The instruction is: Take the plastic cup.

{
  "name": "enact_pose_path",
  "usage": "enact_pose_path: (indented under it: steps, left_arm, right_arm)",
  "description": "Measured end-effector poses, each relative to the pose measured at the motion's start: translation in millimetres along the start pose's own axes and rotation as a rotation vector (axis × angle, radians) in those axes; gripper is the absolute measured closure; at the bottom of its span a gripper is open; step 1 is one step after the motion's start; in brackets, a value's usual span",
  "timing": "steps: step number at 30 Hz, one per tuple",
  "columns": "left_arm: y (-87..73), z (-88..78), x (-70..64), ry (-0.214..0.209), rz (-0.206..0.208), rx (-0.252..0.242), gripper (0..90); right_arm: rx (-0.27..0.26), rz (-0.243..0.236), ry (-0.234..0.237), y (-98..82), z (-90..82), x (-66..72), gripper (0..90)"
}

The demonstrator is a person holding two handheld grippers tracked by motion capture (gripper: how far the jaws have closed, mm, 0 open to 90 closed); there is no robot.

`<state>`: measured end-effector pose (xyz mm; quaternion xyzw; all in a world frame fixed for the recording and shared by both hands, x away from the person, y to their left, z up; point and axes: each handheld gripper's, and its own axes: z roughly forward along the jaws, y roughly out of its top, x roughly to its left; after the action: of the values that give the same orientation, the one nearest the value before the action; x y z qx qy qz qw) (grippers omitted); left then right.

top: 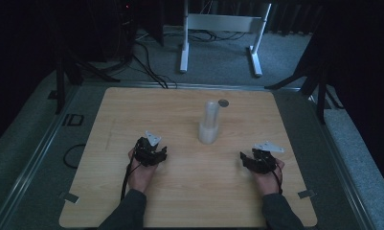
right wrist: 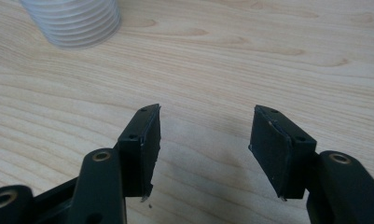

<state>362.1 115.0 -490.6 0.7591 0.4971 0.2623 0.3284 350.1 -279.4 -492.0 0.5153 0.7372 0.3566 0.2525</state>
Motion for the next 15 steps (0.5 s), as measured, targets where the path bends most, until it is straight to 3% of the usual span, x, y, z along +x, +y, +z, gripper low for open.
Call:
enact_pose_path:
  steps: [5, 15]
  left_arm:
    - [0.6, -2.7, -1.0, -0.004, -0.013, -0.008, 44.7]
    - [11.5, -6.8, -5.9, -0.112, -0.031, -0.024, 43.0]
  right_arm:
    - [-0.002, 0.001, 0.005, 1.1, -0.4, 0.5, 41.9]
    - [-0.008, -0.011, 0.014, 6.0, -4.0, 5.4, 40.8]
